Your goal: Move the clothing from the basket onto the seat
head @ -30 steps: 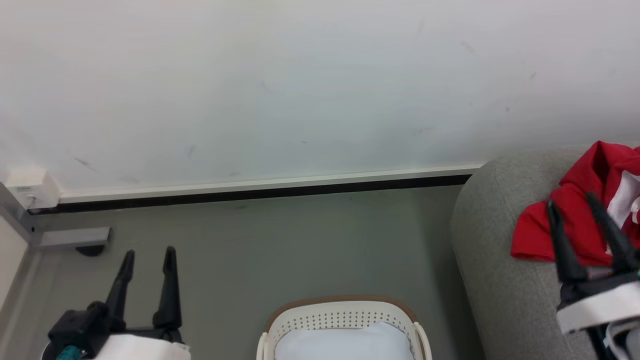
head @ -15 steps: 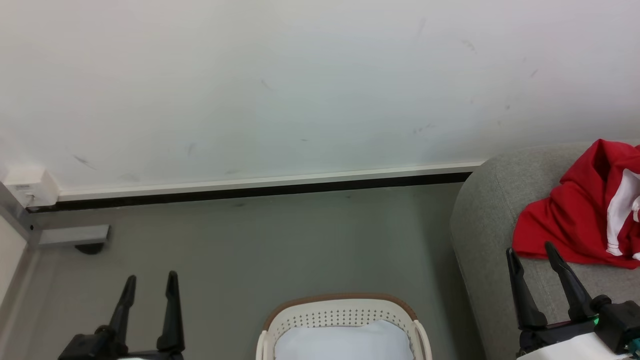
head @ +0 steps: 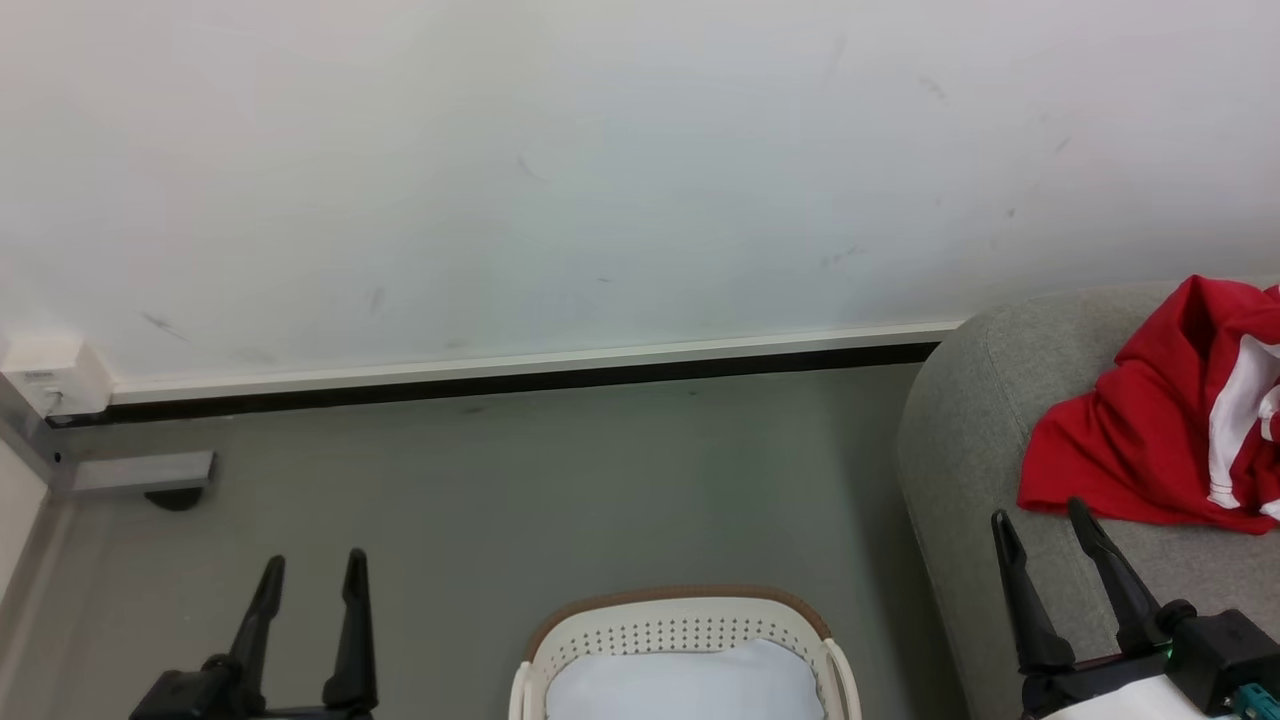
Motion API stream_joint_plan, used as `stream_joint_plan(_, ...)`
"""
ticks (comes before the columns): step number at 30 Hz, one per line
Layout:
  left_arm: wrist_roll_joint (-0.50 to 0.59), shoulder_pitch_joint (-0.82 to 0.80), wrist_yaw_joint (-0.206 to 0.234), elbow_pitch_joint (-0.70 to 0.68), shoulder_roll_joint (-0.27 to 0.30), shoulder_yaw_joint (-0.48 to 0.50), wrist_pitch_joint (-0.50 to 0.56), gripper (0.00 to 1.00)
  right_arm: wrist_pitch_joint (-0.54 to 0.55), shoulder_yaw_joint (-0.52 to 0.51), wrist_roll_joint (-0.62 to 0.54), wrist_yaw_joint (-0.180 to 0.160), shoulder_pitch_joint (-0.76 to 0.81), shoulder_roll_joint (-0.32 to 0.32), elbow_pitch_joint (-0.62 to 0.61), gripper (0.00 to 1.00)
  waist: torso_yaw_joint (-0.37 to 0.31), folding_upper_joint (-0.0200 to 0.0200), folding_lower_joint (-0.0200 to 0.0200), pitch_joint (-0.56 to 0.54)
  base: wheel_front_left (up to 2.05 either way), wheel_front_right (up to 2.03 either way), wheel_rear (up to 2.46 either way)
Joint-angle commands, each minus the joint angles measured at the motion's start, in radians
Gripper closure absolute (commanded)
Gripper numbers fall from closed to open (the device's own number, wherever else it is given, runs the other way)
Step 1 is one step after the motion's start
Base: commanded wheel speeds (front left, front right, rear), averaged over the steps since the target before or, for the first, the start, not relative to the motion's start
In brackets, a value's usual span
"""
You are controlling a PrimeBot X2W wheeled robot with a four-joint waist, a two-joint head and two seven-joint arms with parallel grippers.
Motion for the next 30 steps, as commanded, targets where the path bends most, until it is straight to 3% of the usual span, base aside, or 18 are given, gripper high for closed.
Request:
stream_joint_plan(1, 0.006, -0.004, -0.005, 0.004, 0.001, 0.007, -0.001, 0.00, -0.003, 0.003, -0.004, -0.002, 0.008, 0.000, 0.005, 0.00, -0.001, 0.0000, 0.0001, 0.001, 0.00, 0.00, 0.00)
stream_joint_plan(23, -0.012, -0.006, -0.020, 0.020, -0.001, 0.005, -0.001, 0.00, -0.003, 0.019, 0.007, -0.002, -0.004, -0.001, 0.019, 0.00, -0.004, 0.0000, 0.0001, -0.004, 0.00, 0.00, 0.00)
stream_joint_plan(24, -0.004, -0.004, -0.019, 0.022, -0.004, 0.003, 0.000, 1.00, 0.000, 0.020, 0.006, 0.000, -0.001, 0.003, 0.017, 1.00, -0.004, 0.0000, 0.0001, -0.004, 0.00, 0.00, 0.00)
stream_joint_plan(30, -0.056, -0.005, -0.020, 0.066, -0.010, 0.009, 0.023, 1.00, 0.015, 0.016, 0.057, 0.000, 0.017, 0.012, 0.040, 1.00, -0.002, 0.0000, 0.0001, -0.004, 0.00, 0.00, 0.00)
